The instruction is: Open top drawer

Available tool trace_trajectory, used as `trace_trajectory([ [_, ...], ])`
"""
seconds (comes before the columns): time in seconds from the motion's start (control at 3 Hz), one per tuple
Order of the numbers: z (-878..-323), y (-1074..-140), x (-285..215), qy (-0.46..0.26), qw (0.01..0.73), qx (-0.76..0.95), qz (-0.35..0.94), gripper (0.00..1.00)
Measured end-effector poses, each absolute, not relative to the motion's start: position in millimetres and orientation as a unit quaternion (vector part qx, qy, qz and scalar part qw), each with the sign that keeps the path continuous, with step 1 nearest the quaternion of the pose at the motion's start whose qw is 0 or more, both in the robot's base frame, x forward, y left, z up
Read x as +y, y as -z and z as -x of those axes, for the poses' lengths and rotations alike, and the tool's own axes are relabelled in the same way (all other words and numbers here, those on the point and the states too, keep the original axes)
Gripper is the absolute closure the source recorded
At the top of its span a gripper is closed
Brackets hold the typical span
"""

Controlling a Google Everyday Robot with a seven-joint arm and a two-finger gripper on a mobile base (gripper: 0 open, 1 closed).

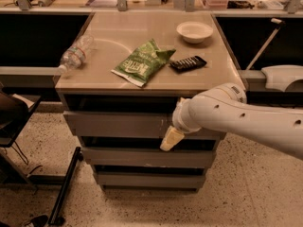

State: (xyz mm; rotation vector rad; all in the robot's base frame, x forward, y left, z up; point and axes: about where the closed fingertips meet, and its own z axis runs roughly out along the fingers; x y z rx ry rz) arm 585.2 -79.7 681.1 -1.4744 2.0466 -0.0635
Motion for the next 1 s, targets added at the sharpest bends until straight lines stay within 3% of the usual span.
trace_trajectory([
  [0.67, -599, -624, -56, -0.019, 0.261, 0.795, 0.547, 0.00],
  [1.0, -598, -630, -57, -0.019, 0.261, 0.795, 0.547, 0.19],
])
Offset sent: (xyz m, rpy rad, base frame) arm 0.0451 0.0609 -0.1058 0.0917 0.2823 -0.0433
